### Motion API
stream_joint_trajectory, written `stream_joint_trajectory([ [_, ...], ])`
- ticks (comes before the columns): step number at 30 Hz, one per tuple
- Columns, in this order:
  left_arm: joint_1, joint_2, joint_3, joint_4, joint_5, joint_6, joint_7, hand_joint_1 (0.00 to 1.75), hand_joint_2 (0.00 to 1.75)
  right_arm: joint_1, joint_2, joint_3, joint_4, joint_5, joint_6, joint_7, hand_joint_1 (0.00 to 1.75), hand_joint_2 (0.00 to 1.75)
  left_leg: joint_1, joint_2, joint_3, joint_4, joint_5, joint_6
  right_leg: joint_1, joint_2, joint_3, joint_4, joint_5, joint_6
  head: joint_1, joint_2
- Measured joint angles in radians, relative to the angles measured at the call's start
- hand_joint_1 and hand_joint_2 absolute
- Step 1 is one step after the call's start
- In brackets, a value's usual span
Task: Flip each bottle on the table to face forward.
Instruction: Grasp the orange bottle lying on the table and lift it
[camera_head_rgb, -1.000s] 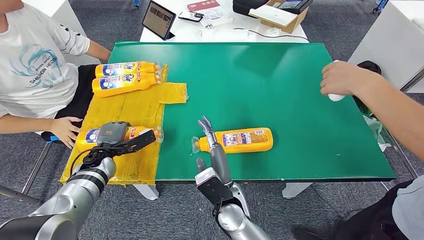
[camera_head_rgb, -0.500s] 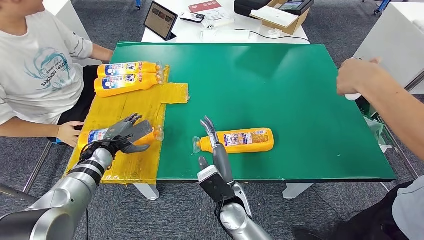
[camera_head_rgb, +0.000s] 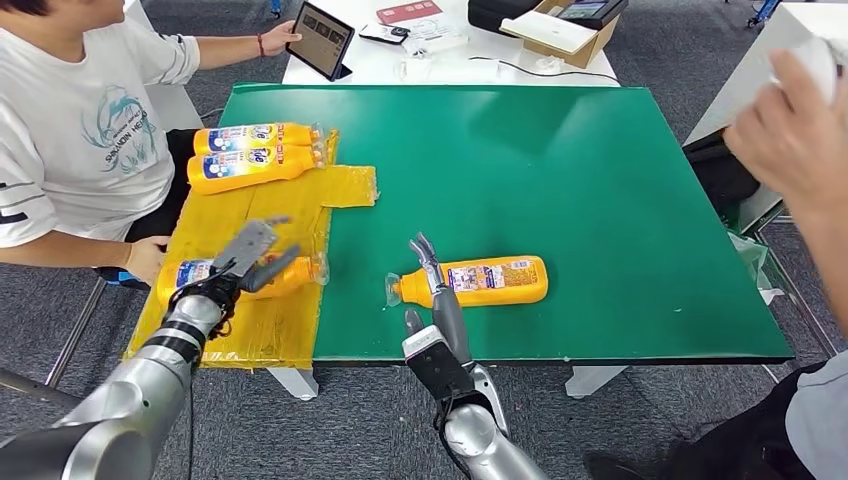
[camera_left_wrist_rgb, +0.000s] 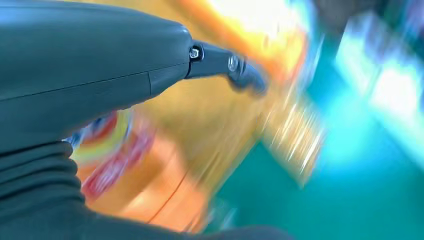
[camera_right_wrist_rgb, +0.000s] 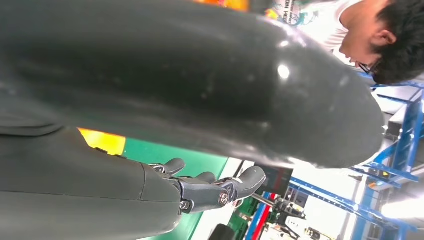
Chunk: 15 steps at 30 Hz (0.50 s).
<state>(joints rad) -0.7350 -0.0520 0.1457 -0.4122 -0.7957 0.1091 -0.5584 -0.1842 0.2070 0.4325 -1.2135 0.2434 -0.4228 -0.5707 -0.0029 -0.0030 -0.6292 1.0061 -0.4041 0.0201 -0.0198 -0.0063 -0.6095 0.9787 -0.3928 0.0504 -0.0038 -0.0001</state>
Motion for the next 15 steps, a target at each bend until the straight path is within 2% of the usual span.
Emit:
stream_joint_trajectory([
  [1, 0.017, -0.013, 0.014, -0.024, 0.043, 0.116, -0.039, 0.0, 0.0, 0.0, 0.0, 0.0, 0.003, 0.011, -0.004, 0.006, 0.0, 0.0, 0.0, 0.0, 0.0, 0.0, 0.0, 0.0, 0.0, 0.0, 0.0, 0.0, 0.0, 0.0, 0.0, 0.0],
  [4, 0.105, -0.061, 0.024, -0.189, 0.164, 0.484, -0.122, 0.0, 1.31, -0.006, -0.01, 0.006, 0.017, 0.082, -0.016, 0.052, 0.0, 1.31, 0.0, 0.001, -0.001, 0.0, -0.001, 0.0, 0.0, 0.001, -0.001, 0.0, 0.0, 0.0, 0.0, 0.0],
  [5, 0.145, -0.082, 0.022, -0.276, 0.188, 0.554, -0.133, 0.0, 1.75, -0.011, -0.021, 0.009, 0.025, 0.115, -0.019, 0.076, 0.0, 1.75, 0.0, 0.0, -0.001, 0.0, -0.001, 0.0, 0.0, 0.001, -0.001, -0.001, 0.0, 0.0, 0.0, 0.0],
  [7, 0.227, -0.125, 0.018, -0.447, 0.216, 0.604, -0.142, 0.0, 1.75, -0.028, -0.053, 0.015, 0.037, 0.186, -0.02, 0.132, 0.0, 1.75, -0.001, -0.001, -0.002, 0.0, -0.001, 0.0, -0.001, 0.0, -0.001, -0.001, -0.001, 0.001, 0.0, 0.0],
  [10, 0.339, -0.175, -0.002, -0.644, 0.28, 0.598, -0.144, 0.0, 1.75, -0.067, -0.121, 0.018, 0.047, 0.289, -0.005, 0.229, 0.0, 1.75, -0.002, -0.001, -0.003, 0.0, -0.002, 0.001, -0.001, 0.0, -0.001, -0.001, -0.002, 0.003, 0.0, 0.0],
  [15, 0.472, -0.221, -0.046, -0.833, 0.331, 0.592, -0.144, 0.0, 1.75, -0.138, -0.233, 0.001, 0.062, 0.399, 0.074, 0.351, 0.0, 1.75, -0.003, -0.001, -0.003, 0.0, -0.003, 0.002, -0.002, 0.0, -0.002, -0.002, -0.001, 0.004, 0.0, 0.0],
])
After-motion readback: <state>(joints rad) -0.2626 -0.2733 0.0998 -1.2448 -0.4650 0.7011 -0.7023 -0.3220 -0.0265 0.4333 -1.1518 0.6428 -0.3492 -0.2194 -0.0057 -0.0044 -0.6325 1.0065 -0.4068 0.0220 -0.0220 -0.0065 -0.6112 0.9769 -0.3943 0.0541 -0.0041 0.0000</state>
